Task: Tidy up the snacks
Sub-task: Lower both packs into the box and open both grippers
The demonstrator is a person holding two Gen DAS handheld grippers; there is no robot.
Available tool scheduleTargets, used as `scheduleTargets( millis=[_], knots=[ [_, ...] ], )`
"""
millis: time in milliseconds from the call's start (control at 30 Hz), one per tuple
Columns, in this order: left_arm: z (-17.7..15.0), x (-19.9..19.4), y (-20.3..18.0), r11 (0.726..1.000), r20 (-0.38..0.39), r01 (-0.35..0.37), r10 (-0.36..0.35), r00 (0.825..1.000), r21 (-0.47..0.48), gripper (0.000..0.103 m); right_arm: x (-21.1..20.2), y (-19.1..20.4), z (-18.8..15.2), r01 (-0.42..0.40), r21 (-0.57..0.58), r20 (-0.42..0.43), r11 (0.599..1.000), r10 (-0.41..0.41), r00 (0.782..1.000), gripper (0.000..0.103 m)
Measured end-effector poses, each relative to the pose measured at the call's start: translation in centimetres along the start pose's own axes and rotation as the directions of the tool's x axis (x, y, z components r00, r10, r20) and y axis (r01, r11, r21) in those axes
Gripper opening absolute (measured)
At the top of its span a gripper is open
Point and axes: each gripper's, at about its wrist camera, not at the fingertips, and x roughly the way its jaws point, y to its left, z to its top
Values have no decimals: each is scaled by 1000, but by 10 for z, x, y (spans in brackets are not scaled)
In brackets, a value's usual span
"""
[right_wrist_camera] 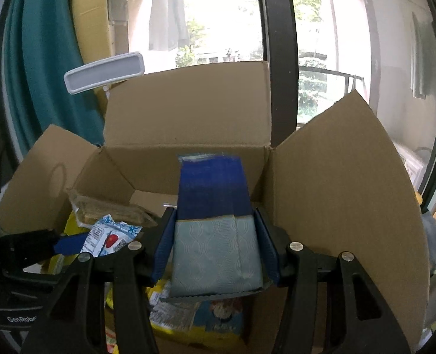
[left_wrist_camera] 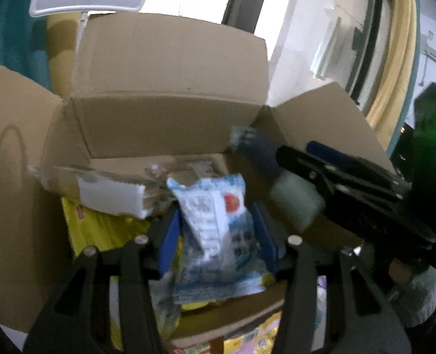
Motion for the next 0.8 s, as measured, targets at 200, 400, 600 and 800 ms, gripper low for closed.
scheduleTargets(
  millis=[200,400,600,800],
  knots=[
    [0,-12,-2,1000,7,8,-8,1000,7,88,-7,5,5,-7,-20,30,1000,7,1000,74],
    [-5,-34,-6,1000,45,-9,8,999,17,91,-30,7,7,2,-36,49,999,-1,999,75],
    [-9,-51,-12,1000,49,-23,22,999,4,92,-54,9,3,28,-47,60,998,-25,998,75],
    [-18,-67,-19,1000,53,-10,10,999,11,92,-78,11,-4,47,-42,89,998,-44,995,75]
  ],
)
